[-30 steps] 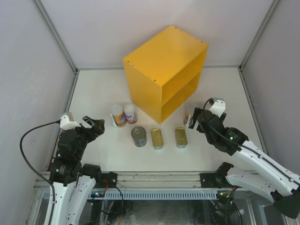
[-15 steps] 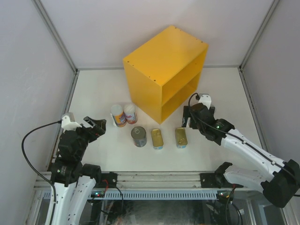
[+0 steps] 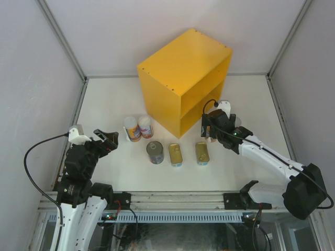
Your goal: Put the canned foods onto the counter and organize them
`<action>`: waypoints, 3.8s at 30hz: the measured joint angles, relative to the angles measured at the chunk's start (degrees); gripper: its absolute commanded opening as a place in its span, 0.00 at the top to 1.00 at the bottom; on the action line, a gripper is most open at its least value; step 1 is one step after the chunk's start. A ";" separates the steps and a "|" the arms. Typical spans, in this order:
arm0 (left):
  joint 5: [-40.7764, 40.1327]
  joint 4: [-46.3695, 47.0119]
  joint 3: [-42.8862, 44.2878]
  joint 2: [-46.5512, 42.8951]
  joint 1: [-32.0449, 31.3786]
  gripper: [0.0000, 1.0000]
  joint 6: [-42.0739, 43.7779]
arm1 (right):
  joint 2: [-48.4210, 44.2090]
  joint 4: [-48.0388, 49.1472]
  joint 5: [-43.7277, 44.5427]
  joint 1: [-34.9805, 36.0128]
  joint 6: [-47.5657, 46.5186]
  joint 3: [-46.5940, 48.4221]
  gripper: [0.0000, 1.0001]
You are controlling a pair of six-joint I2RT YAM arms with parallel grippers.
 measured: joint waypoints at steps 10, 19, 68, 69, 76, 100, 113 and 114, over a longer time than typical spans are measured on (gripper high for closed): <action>-0.98 0.35 0.00 0.92 0.00 0.00 1.60 | 4.57 4.79 0.46 -1.46 -1.88 0.00 0.18; -1.49 0.33 0.24 2.23 0.00 0.00 3.65 | 7.28 8.00 0.66 -2.54 -3.17 0.02 0.63; -2.32 -5.81 3.61 1.33 0.00 0.00 3.28 | -11.69 -6.38 4.13 6.27 -11.10 8.68 1.00; -2.32 -5.81 3.61 1.33 0.00 0.00 3.08 | -12.02 -7.10 4.33 6.69 -11.28 9.94 1.00; -2.10 -5.70 3.61 1.36 0.00 0.00 2.89 | -13.05 -10.82 6.99 11.34 -13.18 19.67 1.00; -0.39 -4.28 3.61 2.45 0.00 0.00 0.87 | -3.56 -11.72 13.14 21.90 -24.87 46.31 1.00; 0.74 -3.65 4.92 3.02 0.00 0.01 -0.13 | 6.80 -8.28 10.75 21.22 -29.31 58.64 1.00; 0.90 -3.45 4.92 3.13 0.00 0.00 -0.24 | 7.39 -8.28 10.34 20.83 -29.40 59.08 1.00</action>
